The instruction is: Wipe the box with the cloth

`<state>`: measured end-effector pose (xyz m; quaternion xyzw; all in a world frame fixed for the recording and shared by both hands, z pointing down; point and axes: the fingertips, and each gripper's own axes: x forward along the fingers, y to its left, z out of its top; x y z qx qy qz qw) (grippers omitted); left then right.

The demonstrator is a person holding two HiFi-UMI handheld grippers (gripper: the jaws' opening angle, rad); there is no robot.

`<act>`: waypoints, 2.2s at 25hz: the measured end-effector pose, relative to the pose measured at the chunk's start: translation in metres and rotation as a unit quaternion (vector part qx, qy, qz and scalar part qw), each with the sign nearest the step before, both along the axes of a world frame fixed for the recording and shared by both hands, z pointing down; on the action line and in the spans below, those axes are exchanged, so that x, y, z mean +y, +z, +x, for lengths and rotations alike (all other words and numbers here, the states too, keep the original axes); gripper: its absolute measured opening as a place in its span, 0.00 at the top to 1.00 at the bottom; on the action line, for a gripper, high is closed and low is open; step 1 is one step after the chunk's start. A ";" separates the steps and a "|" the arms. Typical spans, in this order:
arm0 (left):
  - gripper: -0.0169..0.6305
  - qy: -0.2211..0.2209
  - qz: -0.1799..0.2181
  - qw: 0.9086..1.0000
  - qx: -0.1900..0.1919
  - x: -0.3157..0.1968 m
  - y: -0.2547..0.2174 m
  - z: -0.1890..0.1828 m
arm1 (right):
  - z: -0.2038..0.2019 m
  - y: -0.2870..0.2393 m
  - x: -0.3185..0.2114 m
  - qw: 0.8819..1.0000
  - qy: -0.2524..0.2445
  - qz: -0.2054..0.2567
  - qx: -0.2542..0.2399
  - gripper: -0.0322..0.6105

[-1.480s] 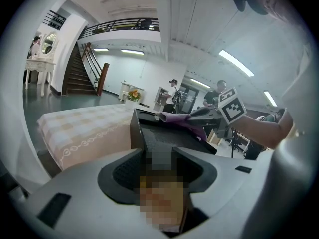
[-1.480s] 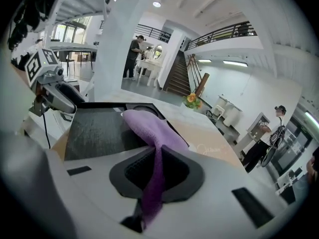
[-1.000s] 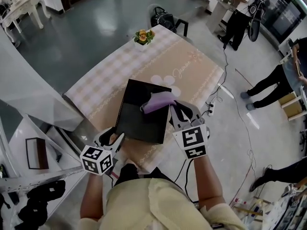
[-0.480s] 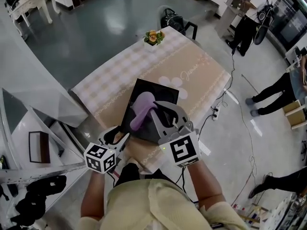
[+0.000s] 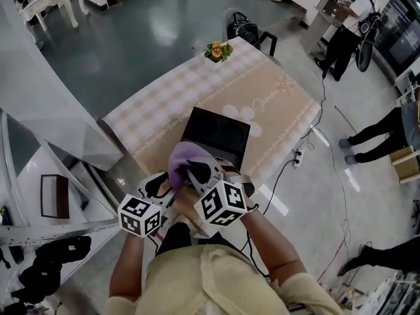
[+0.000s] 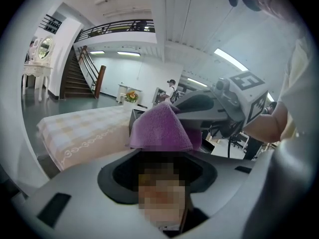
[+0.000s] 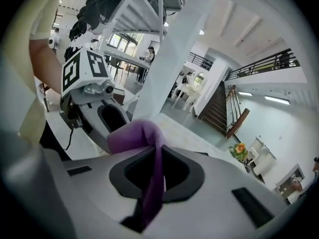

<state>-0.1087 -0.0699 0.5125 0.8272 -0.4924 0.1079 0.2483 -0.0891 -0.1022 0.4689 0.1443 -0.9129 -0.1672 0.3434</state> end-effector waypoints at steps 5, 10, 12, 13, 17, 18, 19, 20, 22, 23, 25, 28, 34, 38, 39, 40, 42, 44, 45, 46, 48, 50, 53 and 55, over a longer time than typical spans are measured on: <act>0.67 0.000 -0.001 1.000 -0.004 0.000 0.000 0.000 | -0.001 0.026 0.003 0.997 -0.029 -0.026 0.070 0.88; 0.67 0.003 -0.002 1.000 -0.005 0.001 0.000 0.000 | 0.008 0.043 0.004 0.989 -0.035 -0.034 0.140 0.88; 0.67 0.004 -0.001 1.000 -0.005 0.001 0.000 0.000 | 0.014 0.044 0.004 0.987 -0.029 -0.044 0.149 0.88; 0.67 0.004 -0.001 1.000 -0.006 0.001 0.000 0.000 | 0.018 0.044 0.003 0.987 -0.026 -0.050 0.153 0.88; 0.67 0.003 0.000 1.000 -0.008 0.001 0.001 0.000 | 0.034 0.044 0.002 0.984 -0.010 -0.057 0.166 0.88; 0.67 0.003 0.001 1.000 -0.008 0.001 0.001 0.000 | 0.038 0.044 0.002 0.984 -0.006 -0.057 0.170 0.88; 0.67 0.003 0.001 1.000 -0.009 0.001 0.001 0.000 | 0.042 0.045 0.002 0.983 -0.002 -0.058 0.175 0.88; 0.67 0.004 0.001 1.000 -0.009 0.001 0.001 -0.001 | 0.046 0.045 0.002 0.982 0.002 -0.060 0.178 0.88; 0.67 0.005 0.002 1.000 -0.010 0.001 0.001 -0.001 | 0.054 0.045 0.003 0.980 0.010 -0.066 0.186 0.88; 0.67 0.005 0.002 1.000 -0.011 0.001 0.001 -0.001 | 0.058 0.046 0.004 0.980 0.014 -0.068 0.189 0.88; 0.67 0.005 0.002 1.000 -0.011 0.001 0.001 -0.001 | 0.067 0.045 0.005 0.978 0.022 -0.073 0.196 0.88; 0.67 0.006 0.003 1.000 -0.012 0.000 0.001 0.001 | 0.078 0.044 0.008 0.975 0.032 -0.081 0.204 0.88; 0.67 0.004 0.004 1.000 -0.018 0.008 0.006 -0.009 | 0.082 0.043 0.020 0.972 0.047 -0.095 0.209 0.88; 0.67 0.006 0.003 1.000 -0.019 0.002 0.005 -0.004 | 0.094 0.038 0.018 0.971 0.062 -0.106 0.208 0.88; 0.67 0.006 0.002 1.000 -0.019 0.000 0.004 -0.001 | 0.099 0.037 0.017 0.970 0.065 -0.109 0.208 0.88; 0.67 0.006 0.001 1.000 -0.019 -0.001 0.003 0.000 | 0.103 0.035 0.017 0.969 0.069 -0.113 0.211 0.88; 0.67 0.007 0.000 1.000 -0.018 -0.002 0.004 0.001 | 0.112 0.034 0.018 0.965 0.077 -0.119 0.221 0.88; 0.67 0.008 -0.001 1.000 -0.017 -0.002 0.004 0.001 | 0.119 0.034 0.020 0.962 0.083 -0.128 0.226 0.88; 0.67 0.008 0.000 1.000 -0.017 -0.002 0.004 0.000 | 0.122 0.034 0.022 0.962 0.085 -0.135 0.224 0.88; 0.67 0.008 0.000 1.000 -0.017 -0.003 0.004 0.000 | 0.123 0.032 0.023 0.961 0.087 -0.142 0.219 0.88; 0.67 0.007 0.000 1.000 -0.017 -0.004 0.004 0.000 | 0.126 0.027 0.023 0.962 0.089 -0.150 0.208 0.88; 0.67 0.004 0.002 1.000 -0.015 -0.005 0.005 0.001 | 0.127 0.016 0.019 0.968 0.094 -0.144 0.185 0.88; 0.67 -0.004 0.006 1.000 -0.011 -0.006 0.005 0.002 | 0.121 -0.017 -0.004 0.982 0.115 -0.099 0.114 0.88; 0.67 -0.011 0.010 1.000 -0.010 -0.008 0.005 0.002 | 0.115 -0.044 -0.027 0.988 0.133 -0.055 0.059 0.88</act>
